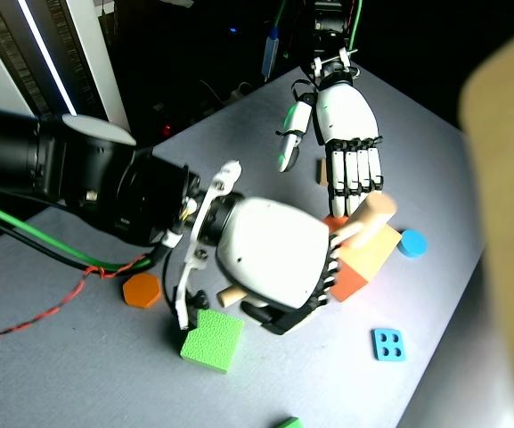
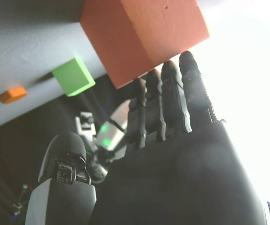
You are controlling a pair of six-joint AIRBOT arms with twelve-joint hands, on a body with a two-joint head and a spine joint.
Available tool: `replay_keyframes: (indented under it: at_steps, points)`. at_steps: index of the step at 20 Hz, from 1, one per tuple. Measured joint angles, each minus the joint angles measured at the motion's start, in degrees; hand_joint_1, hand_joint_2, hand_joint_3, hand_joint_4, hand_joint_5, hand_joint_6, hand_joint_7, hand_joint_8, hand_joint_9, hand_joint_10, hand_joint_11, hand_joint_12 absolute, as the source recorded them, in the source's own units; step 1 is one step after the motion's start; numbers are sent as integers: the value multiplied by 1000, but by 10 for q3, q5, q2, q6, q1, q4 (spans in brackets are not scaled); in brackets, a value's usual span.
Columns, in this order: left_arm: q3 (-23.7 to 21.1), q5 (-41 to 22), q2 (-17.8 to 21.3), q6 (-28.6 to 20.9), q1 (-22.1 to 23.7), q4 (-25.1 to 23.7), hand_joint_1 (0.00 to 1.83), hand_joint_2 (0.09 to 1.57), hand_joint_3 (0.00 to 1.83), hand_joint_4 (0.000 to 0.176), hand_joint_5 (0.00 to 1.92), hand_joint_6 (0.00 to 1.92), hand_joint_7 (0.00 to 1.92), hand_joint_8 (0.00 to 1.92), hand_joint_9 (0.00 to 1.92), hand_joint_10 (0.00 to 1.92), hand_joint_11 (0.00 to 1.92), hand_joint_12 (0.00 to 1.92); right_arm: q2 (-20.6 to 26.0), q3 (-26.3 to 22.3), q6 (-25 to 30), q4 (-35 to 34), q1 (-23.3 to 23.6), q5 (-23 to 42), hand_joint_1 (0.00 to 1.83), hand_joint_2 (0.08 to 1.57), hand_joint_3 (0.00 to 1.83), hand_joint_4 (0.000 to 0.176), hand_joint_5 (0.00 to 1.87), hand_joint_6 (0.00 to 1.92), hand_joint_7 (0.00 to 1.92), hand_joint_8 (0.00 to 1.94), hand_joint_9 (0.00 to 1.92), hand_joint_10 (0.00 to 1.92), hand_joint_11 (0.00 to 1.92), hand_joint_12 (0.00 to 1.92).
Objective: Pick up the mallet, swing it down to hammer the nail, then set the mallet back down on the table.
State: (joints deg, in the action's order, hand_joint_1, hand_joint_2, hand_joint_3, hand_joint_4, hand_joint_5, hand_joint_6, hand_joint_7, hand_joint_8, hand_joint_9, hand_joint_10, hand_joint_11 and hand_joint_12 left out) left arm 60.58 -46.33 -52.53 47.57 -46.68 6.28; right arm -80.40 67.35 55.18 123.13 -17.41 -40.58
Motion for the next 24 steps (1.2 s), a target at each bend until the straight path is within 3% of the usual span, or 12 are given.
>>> replay_keyframes:
  at_steps: [5, 9, 12, 14, 17, 21, 24]
  points:
    - [0, 0, -1, 0, 0, 0, 0, 1270, 0, 0, 245, 4, 268, 3, 240, 3, 113, 86, 25, -19, 2, -2, 4, 3, 588, 1568, 10, 176, 1365, 1921, 1609, 1941, 1734, 1921, 1813, 1921]
    - [0, 0, -1, 0, 0, 0, 0, 1272, 0, 0, 235, 0, 266, 1, 238, 1, 109, 83, 94, -84, 10, 12, 16, -7, 587, 1571, 28, 176, 1379, 1921, 1623, 1941, 1751, 1921, 1832, 1921]
    - [0, 0, -1, 0, 0, 0, 0, 1275, 1, 0, 240, 3, 268, 1, 242, 2, 116, 86, 171, -152, 124, 132, -17, -7, 552, 1571, 37, 176, 1387, 1921, 1631, 1941, 1759, 1921, 1828, 1921]
    - [0, 0, -1, 0, 0, 1, 0, 1279, 3, 0, 237, 1, 256, 0, 228, 0, 113, 84, 202, -177, 143, 177, -37, 1, 536, 1571, 53, 176, 1390, 1921, 1634, 1941, 1756, 1921, 1820, 1921]
    - [0, 0, -1, 0, 2, 0, 0, 1285, 4, 0, 242, 2, 267, 4, 239, 5, 115, 84, 221, -181, 174, 210, -61, 20, 533, 1571, 49, 176, 1405, 1921, 1646, 1941, 1772, 1921, 1836, 1921]
    - [1, 5, 0, 0, 7, 0, 0, 1281, 1, 0, 240, 0, 268, 3, 236, 2, 112, 82, 245, -178, 304, 364, -93, 60, 537, 1571, 38, 176, 1402, 1921, 1659, 1941, 1785, 1921, 1854, 1921]
    - [0, 13, 3, 0, 13, -1, 0, 1279, 0, 0, 241, 1, 263, 0, 231, 0, 115, 82, 236, -169, 325, 414, -97, 109, 531, 1571, 33, 176, 1403, 1921, 1659, 1941, 1776, 1921, 1845, 1921]
